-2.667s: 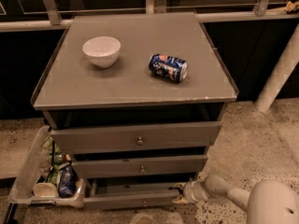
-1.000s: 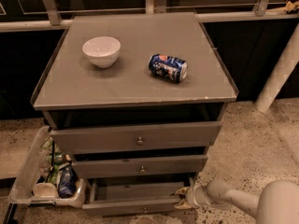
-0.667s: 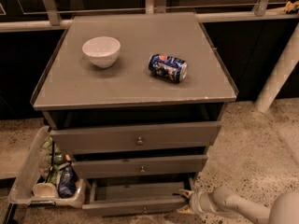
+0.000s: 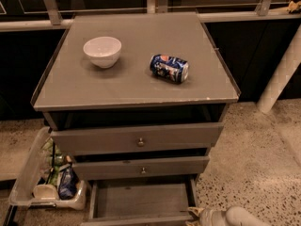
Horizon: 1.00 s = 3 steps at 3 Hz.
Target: Open bottom drawer
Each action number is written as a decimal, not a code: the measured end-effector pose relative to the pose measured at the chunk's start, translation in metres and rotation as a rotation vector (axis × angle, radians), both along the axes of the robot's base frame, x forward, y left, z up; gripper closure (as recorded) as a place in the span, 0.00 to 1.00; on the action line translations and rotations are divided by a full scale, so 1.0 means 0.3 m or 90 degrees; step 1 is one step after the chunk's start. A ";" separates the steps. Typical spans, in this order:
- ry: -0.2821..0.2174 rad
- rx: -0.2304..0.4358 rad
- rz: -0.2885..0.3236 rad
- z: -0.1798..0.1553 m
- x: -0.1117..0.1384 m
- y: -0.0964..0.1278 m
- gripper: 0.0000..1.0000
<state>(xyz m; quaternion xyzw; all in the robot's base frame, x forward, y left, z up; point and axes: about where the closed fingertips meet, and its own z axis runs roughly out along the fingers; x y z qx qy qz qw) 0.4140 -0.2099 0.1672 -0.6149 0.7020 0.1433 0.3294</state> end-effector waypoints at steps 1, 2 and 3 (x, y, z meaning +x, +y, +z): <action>0.000 0.000 0.000 0.012 0.000 0.000 1.00; 0.000 0.000 0.000 0.014 0.000 0.000 0.85; 0.000 0.000 0.000 0.014 0.000 0.000 0.62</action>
Offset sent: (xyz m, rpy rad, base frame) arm 0.0000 0.0000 0.0033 0.0000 0.0000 0.0000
